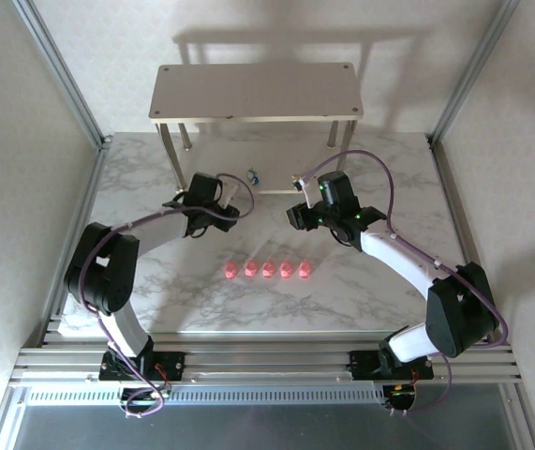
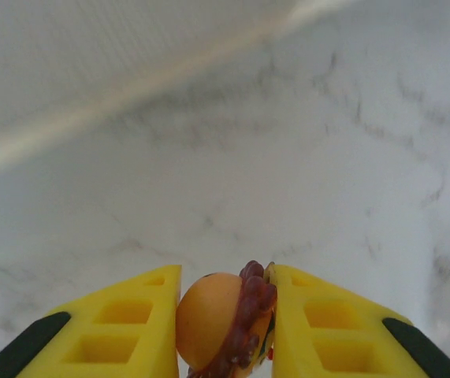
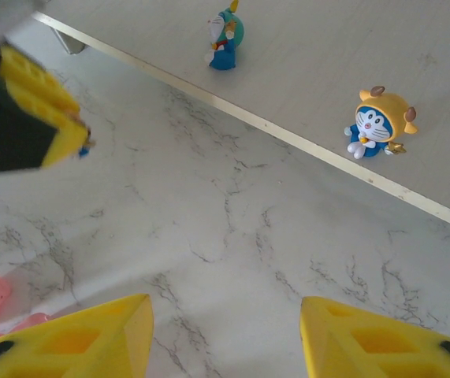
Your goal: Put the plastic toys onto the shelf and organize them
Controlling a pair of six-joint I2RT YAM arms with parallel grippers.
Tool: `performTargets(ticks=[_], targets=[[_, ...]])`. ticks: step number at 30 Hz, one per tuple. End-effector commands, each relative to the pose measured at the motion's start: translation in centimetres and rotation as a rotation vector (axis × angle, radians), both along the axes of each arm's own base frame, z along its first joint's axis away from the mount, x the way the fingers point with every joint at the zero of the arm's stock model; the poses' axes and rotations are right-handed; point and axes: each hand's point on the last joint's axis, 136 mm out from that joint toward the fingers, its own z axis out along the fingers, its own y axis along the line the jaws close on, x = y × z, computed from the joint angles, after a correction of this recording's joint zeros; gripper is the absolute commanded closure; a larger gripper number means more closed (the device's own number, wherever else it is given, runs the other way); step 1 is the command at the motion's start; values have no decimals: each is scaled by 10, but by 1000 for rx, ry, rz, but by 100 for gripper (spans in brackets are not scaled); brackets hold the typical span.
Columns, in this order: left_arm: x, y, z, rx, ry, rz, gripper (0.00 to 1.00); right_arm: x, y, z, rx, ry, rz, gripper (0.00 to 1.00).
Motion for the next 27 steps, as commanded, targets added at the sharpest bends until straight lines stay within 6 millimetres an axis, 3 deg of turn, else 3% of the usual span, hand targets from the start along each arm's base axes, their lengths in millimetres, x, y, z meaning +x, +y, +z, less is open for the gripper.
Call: performTargets(ticks=[1,11,27], targets=[[19,10,35,-20,-62,-6,97,1,-4,15,19,-31,-16,48],[61,18,57,-22,-96,-8,97,0,-7,36,34,-60,-27,48],[92,42,36,49,-45,10,97,6,-6,52,38,-75,-40,48]])
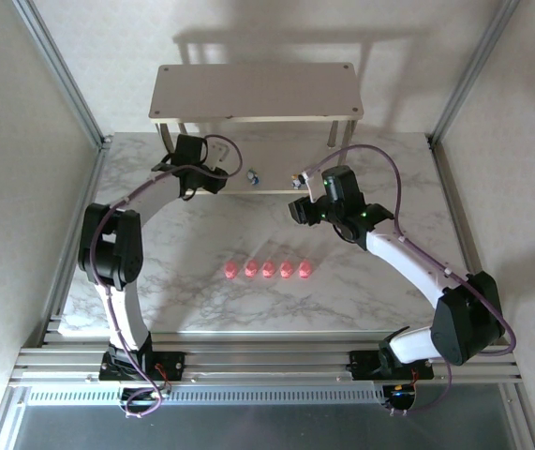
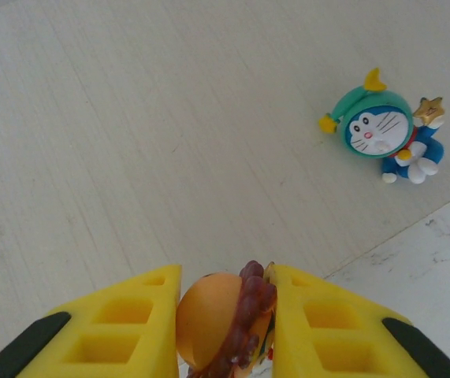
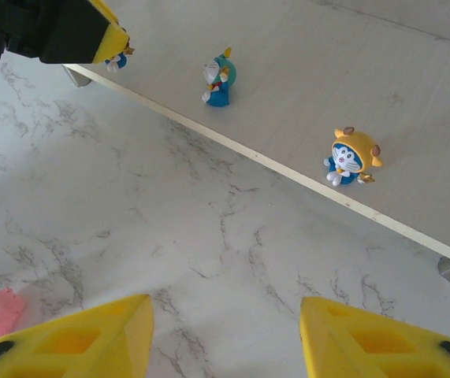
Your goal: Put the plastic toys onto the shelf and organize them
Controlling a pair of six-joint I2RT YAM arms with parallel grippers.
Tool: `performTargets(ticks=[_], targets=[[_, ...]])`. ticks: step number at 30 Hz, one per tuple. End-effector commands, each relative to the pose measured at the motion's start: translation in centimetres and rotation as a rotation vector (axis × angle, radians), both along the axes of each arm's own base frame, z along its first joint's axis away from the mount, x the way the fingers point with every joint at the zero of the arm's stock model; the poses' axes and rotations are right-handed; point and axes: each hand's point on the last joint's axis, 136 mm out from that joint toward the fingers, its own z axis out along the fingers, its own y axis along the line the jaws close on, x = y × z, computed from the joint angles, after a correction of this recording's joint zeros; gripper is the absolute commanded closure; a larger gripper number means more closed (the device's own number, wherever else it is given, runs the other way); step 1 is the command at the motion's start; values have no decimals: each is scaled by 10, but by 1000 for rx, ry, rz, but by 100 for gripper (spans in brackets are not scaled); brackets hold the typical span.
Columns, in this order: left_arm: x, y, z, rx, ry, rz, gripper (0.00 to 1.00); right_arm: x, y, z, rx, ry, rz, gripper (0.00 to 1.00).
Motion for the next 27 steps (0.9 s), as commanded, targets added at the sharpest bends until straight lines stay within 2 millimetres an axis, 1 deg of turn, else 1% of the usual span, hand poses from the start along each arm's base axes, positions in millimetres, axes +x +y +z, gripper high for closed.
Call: performTargets(ticks=[1,11,16,23,27], targets=[[8,7,2,22,-2,-5,97,6,-1,21,22,-31,-21,48],[15,16,-6,4,8,5,97,10,1,19,16,-18,-23,48],[18,17,-11,-7,13,6,97,12,2,18,16,-14,-24,48],[19,18,-23,-16,34,10,96,12,1,16,12,-9,-28,48],[19,17,-24,-18,36,8,96,12,1,16,11,-7,-28,48]])
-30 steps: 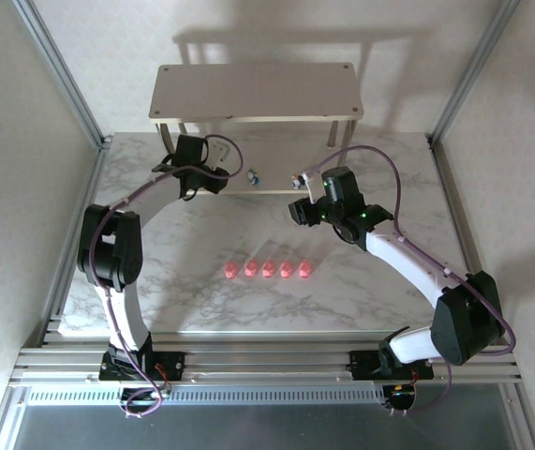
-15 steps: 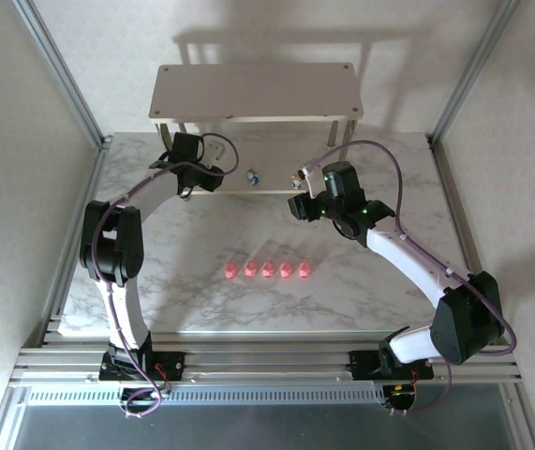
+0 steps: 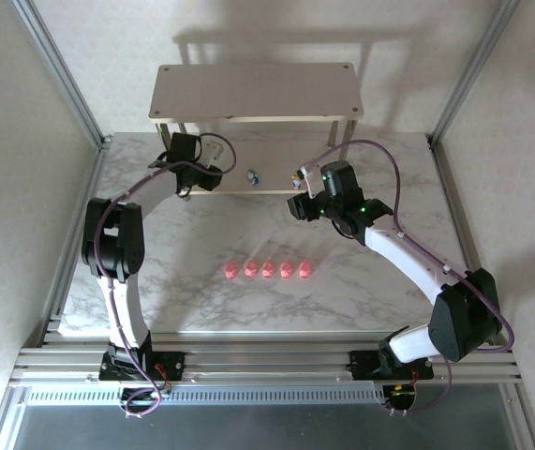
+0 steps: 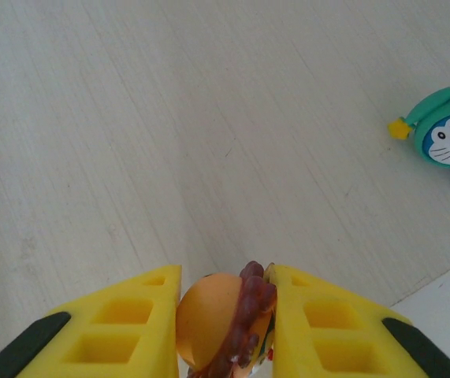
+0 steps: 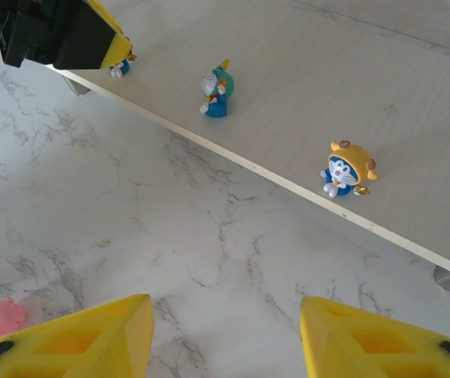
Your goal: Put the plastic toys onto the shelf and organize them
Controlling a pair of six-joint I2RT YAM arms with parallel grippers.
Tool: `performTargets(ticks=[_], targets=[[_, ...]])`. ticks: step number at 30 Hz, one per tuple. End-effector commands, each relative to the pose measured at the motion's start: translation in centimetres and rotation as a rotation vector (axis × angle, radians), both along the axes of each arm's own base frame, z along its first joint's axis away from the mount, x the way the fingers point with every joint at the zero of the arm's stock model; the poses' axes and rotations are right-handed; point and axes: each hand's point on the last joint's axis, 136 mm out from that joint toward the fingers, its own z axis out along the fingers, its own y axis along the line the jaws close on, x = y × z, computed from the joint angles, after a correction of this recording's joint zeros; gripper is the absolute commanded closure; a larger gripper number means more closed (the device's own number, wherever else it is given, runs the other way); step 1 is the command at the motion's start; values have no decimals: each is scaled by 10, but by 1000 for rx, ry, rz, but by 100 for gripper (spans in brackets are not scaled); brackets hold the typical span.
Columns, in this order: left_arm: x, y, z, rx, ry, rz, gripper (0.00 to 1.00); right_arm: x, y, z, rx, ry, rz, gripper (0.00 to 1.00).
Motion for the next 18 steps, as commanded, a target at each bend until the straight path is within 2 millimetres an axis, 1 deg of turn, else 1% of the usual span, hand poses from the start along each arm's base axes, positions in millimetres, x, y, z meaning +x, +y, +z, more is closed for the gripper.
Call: performTargets(ticks=[1,10,18], targets=[[2,1,-9,-10,22,-4,95,6,-1,10,11,-11,-22,48],[1,3,-10,-1,24,-3,78,7,-1,11,14,-11,-22,48],[-1,6,-8,9,21,2,69,6,-1,14,19,-13,-21,48]])
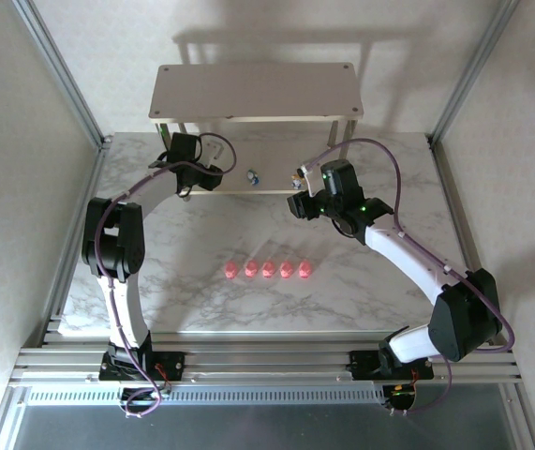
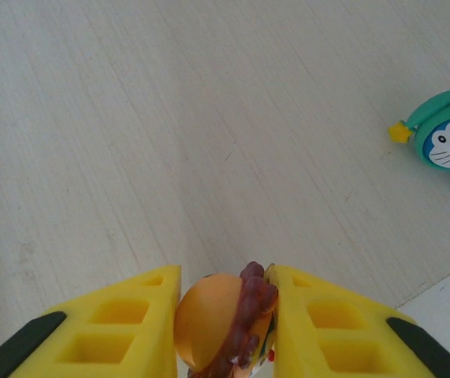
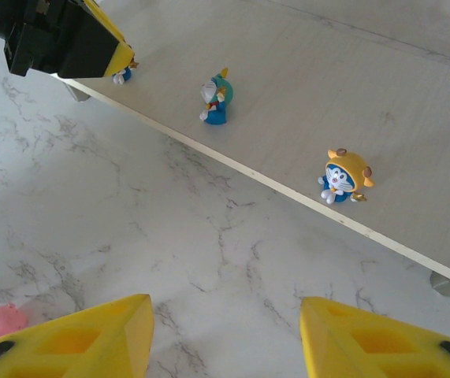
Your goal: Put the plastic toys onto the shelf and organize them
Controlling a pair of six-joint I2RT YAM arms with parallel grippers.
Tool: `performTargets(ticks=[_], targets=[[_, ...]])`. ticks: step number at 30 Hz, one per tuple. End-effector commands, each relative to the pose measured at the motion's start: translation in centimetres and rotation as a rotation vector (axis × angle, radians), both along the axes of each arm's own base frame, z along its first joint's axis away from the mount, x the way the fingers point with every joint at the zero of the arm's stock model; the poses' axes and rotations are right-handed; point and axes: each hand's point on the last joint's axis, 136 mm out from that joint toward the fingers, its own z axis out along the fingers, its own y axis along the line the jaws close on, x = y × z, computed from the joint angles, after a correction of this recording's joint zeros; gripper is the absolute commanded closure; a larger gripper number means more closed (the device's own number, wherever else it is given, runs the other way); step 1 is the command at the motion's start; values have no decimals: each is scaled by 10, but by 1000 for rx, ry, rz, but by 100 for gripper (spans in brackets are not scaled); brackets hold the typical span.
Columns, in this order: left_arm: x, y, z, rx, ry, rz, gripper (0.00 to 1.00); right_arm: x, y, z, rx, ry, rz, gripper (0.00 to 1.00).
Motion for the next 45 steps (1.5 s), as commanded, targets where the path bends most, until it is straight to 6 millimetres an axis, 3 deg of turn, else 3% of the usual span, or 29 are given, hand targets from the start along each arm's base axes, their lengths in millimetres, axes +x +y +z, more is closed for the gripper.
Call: performTargets(ticks=[1,8,14,26,35,45], targets=[[-3,7,-8,11,25,2,68,4,-1,9,14,-4,-19,48],[-6,8,-7,19,23,3,63,4,-1,9,17,0,-18,48],[-6,11,-3,23,15,12,52,2,-2,12,22,-5,-19,48],[-7,19,3,32,-7,46,47,-3,-5,16,31,-10,-22,48],[-8,18,23,7,-46,53,45,-6,-8,21,37,-22,-27,48],[-14,14,60,-44,-113,43,42,-9,-8,22,42,-22,-24,47]])
